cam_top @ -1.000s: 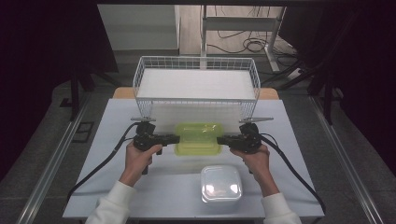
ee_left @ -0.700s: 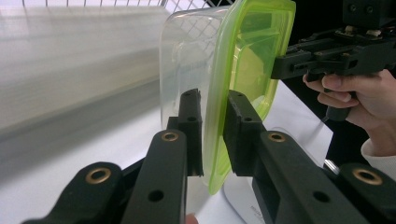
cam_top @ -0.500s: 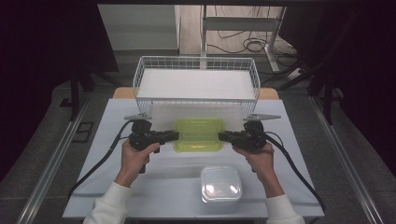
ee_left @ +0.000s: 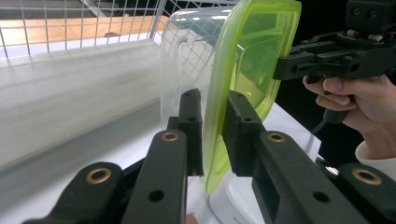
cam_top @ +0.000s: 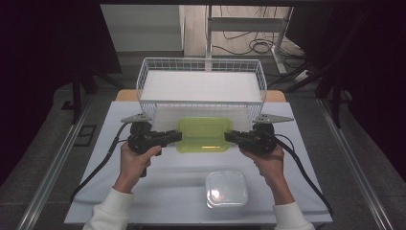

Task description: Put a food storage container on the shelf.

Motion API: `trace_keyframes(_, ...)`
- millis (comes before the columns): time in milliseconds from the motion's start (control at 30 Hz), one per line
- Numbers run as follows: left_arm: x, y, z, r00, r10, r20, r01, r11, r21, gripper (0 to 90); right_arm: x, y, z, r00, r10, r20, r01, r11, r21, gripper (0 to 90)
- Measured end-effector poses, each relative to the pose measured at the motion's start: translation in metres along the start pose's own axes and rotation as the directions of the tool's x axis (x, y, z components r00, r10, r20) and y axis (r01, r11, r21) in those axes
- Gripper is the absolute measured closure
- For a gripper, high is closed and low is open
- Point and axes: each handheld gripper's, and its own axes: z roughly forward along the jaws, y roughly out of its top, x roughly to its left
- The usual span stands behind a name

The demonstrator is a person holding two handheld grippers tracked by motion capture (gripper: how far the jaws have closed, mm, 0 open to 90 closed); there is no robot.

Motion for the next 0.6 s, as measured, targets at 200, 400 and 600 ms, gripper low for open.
trace_keyframes(200,-0.003,0.005,-0.002,0.9999,0.015,-0.001,-0.015,0.9998,-0.014,78.5,0.004,0.005,-0.005,0.9997,-0.022,0.008,0.022,0.999,-0.025,78.1)
trace_keyframes(400,-0.003,0.012,-0.004,0.9997,0.026,0.001,-0.026,0.9994,-0.021,78.5,0.005,0.009,-0.006,0.9993,-0.035,0.014,0.036,0.998,-0.044,78.1)
trace_keyframes(600,-0.007,0.028,-0.005,0.9986,0.053,-0.006,-0.053,0.9983,-0.025,78.5,0.005,0.019,-0.011,0.9986,-0.047,0.023,0.048,0.996,-0.07,78.1)
